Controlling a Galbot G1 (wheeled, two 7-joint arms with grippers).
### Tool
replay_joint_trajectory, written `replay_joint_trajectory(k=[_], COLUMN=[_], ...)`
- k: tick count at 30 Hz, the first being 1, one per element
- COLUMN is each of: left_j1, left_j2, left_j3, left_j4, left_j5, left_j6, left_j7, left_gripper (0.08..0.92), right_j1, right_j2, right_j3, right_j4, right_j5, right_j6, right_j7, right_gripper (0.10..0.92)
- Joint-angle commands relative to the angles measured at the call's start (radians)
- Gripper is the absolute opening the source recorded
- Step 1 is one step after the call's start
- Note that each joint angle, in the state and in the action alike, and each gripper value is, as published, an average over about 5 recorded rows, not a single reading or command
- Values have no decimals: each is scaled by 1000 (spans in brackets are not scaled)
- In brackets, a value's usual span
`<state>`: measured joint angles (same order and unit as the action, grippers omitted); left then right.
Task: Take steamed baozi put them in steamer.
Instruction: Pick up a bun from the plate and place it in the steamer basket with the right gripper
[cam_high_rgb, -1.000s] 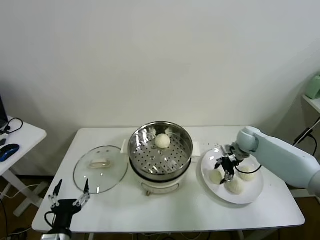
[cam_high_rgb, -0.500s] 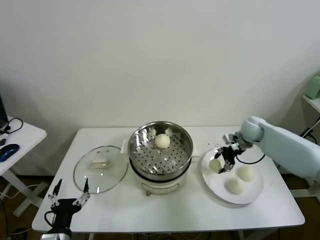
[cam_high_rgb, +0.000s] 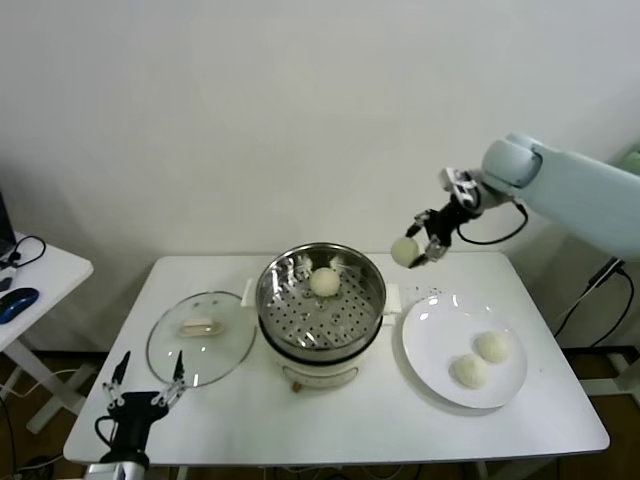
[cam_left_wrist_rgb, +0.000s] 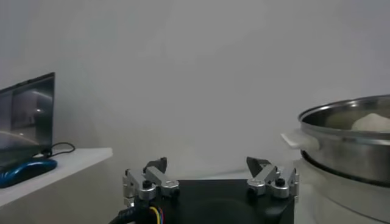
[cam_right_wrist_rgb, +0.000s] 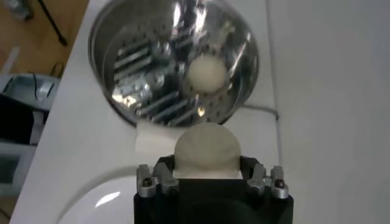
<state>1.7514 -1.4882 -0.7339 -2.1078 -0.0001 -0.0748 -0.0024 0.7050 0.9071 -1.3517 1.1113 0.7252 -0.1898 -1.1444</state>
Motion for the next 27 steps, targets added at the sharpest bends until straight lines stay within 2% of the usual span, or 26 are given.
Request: replay_joint_trajectory(k=[1,7,13,27], left_j1=[16,25,47,52], left_j2=[40,43,49,45], left_j3=[21,23,15,6], left_j4=[-6,-25,-39,-39], left_j5=[31,34,32,25], left_j6=[-11,-9,-15,-15], left_j7=[1,2,-1,-2], left_gripper=[823,823,823,823], right_j1=[139,17,-91,-189], right_j2=[168,340,448,478], right_j3=[-101,-64,-50,-65], right_j4=[-1,-33,-104,-154], right_j5=[206,196,168,83], right_j6=[-48,-77,-83,-74], right_j7=[21,63,81,84], right_gripper=[687,687,687,687])
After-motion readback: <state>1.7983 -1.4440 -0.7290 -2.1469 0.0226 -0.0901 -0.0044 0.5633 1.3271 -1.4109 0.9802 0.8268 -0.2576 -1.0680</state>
